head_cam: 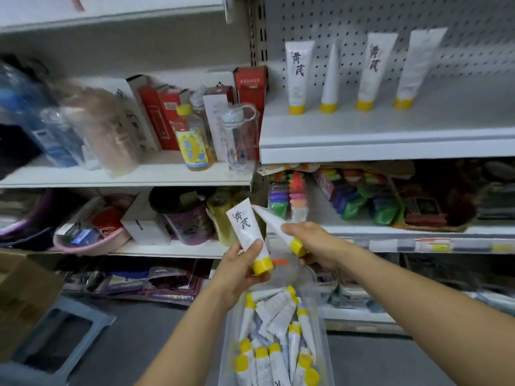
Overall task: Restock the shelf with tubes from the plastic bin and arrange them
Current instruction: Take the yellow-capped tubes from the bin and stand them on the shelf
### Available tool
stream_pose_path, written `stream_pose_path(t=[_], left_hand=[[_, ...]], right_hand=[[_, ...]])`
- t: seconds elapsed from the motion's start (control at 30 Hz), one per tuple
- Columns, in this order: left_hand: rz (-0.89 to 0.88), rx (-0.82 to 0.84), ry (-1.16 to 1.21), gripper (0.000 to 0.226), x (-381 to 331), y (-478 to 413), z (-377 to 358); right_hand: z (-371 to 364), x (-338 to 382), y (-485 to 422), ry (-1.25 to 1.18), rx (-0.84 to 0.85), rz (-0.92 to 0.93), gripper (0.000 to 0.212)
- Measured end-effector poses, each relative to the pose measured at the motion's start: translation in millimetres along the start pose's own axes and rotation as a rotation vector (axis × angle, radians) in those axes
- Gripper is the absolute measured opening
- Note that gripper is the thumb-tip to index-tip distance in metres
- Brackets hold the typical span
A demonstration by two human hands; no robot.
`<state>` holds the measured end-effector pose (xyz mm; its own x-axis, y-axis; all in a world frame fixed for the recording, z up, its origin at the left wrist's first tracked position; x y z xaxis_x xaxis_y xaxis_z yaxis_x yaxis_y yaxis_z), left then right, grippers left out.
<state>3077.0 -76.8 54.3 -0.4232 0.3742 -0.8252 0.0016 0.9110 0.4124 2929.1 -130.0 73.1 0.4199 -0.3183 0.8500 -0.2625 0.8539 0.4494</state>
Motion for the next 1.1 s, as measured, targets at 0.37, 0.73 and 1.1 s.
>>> stream_pose_path(t=[0.37, 0.73, 1.1], left_hand=[[-0.381, 0.031, -0.164, 0.037, -109.3, 20.0, -101.6], [-0.547, 0.043, -0.246, 0.035, -138.8, -3.9, -266.9], [-0.558, -0.063, -0.230, 0.043, -138.5, -67.7, -363.6]], right_hand=[[80.7, 94.7, 53.0, 0.056, -0.106, 0.279, 0.022], [297.9, 103.3, 80.5, -0.052, -0.442, 0.414, 0.013], [462.9, 102.5, 35.7, 0.288, -0.730, 0.342, 0.050]])
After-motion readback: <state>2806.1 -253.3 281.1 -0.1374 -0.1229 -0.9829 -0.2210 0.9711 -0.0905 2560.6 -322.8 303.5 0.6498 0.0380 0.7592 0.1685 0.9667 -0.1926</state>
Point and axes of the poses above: each hand's wrist, its own y-axis away from the middle knuckle, its own z-axis out of the back of the hand, x = y × z, the point moved 9 cm from there along -y, towards the middle knuckle, and after that the axes turned 10 degrees about y, right-handed, at the moved point
